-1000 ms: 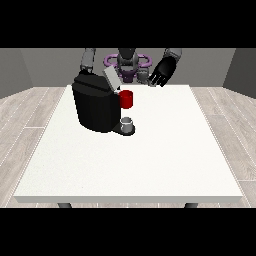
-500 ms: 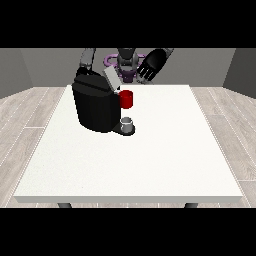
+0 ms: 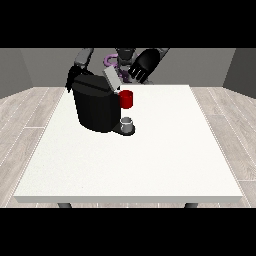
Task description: Insert the coffee pod into the coffee machine and close the lid
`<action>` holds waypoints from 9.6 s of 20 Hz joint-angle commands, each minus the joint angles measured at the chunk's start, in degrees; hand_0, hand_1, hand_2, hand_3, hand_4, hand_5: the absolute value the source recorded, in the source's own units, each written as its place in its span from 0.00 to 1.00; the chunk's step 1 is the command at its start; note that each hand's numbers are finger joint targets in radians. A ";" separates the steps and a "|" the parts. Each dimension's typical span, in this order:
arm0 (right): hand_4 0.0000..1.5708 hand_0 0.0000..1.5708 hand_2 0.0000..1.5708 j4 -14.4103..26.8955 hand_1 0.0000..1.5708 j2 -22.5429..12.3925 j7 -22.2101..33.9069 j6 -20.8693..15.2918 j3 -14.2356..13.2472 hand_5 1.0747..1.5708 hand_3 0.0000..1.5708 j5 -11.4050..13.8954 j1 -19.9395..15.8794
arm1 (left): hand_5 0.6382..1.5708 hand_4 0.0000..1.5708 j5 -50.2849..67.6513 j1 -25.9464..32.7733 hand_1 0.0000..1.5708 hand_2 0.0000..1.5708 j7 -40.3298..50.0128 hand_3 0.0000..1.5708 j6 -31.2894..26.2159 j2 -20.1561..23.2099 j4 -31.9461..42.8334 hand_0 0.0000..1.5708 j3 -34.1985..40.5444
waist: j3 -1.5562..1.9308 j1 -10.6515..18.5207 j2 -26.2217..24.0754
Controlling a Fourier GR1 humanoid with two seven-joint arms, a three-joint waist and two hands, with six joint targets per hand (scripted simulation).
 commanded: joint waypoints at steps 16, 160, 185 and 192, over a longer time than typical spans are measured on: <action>0.00 0.00 0.00 -1.75 0.00 -2.47 4.82 -0.15 -3.69 1.00 0.00 -1.02 -6.49 | 1.00 0.27 -1.74 -4.52 0.79 0.82 -1.12 0.78 1.12 0.02 3.44 0.79 0.48 | 0.00 -1.40 6.07; 0.00 0.00 0.00 13.88 0.00 -6.77 5.94 10.24 -9.59 1.00 0.00 -12.32 -14.66 | 1.00 0.23 34.86 52.30 0.00 0.00 0.70 0.00 7.85 -21.42 -40.85 0.00 3.62 | 0.00 26.04 -11.23; 0.00 0.00 0.00 17.25 0.00 -5.13 5.01 10.11 -4.09 1.00 0.00 -6.83 -28.82 | 1.00 0.21 31.54 51.29 0.00 0.00 0.01 0.00 12.72 -21.05 -42.10 0.00 0.33 | 0.02 28.08 -5.46; 0.05 0.00 0.00 15.75 0.00 -7.23 8.83 6.61 -2.09 1.00 0.00 -2.44 -36.37 | 1.00 0.24 33.04 47.71 0.00 0.00 -2.60 0.00 11.18 -21.36 -41.55 0.00 -0.01 | -0.01 32.71 -0.88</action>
